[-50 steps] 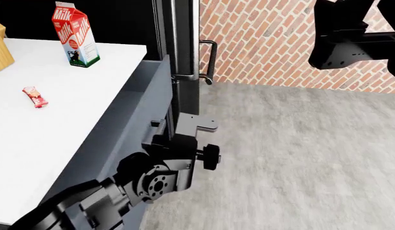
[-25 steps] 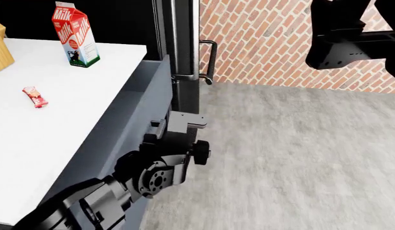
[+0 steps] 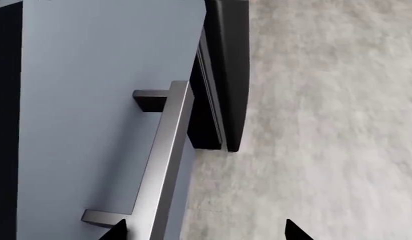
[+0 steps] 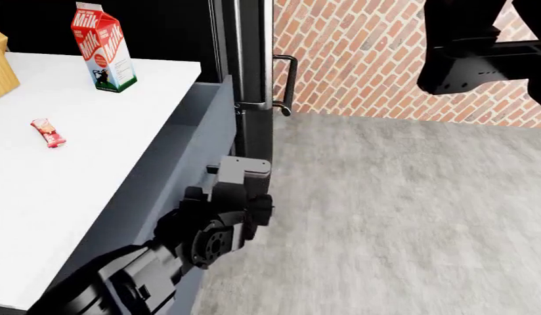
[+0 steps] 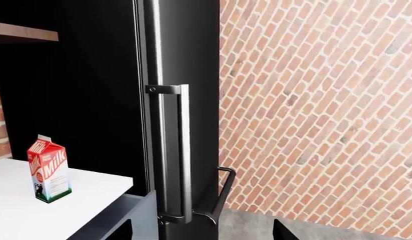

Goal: Close the right drawer.

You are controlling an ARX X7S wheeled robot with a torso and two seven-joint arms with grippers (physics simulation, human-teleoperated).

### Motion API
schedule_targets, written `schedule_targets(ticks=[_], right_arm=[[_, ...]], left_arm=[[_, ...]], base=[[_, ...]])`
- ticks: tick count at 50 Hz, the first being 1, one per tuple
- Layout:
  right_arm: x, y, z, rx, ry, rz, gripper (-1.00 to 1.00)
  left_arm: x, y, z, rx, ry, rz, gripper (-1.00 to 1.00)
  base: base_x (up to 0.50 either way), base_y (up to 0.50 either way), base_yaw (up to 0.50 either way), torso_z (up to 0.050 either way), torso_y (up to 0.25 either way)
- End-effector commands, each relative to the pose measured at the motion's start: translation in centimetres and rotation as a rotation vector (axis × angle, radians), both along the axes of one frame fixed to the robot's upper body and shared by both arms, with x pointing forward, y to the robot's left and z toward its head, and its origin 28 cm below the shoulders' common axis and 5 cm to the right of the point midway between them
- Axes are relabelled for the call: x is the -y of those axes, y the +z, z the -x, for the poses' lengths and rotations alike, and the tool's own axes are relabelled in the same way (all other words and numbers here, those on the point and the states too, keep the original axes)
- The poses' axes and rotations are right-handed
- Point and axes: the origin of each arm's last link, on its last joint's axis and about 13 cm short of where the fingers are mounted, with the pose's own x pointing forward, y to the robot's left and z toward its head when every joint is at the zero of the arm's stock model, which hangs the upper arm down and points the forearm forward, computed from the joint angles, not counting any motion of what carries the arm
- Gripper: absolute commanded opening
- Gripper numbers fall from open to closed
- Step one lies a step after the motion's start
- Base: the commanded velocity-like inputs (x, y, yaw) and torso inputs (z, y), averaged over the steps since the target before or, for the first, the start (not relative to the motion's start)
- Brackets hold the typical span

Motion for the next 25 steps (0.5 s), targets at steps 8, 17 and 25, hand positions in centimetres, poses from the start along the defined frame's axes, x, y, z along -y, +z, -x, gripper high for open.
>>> schedule_targets(ticks=[8, 17, 25], right_arm=[[-0.1, 0.0, 0.0, -0.001, 0.002, 0.002, 1.00], [-0.2, -0.1, 0.0, -0.001, 0.003, 0.005, 1.00], [-0.1, 0.0, 0.1, 0.002, 0.003, 0.004, 1.00]], left_arm=[[-1.8, -1.0, -0.8, -0.014, 0.066, -0.026, 1.00], [-2.3, -1.2, -1.0, -0.012, 0.082, -0.037, 1.00], [-2.8, -1.5, -1.1, -0.018, 0.101, -0.049, 1.00]], base=[[0.00, 0.00, 0.00, 0.000, 0.000], [0.00, 0.00, 0.00, 0.000, 0.000], [0.00, 0.00, 0.00, 0.000, 0.000]])
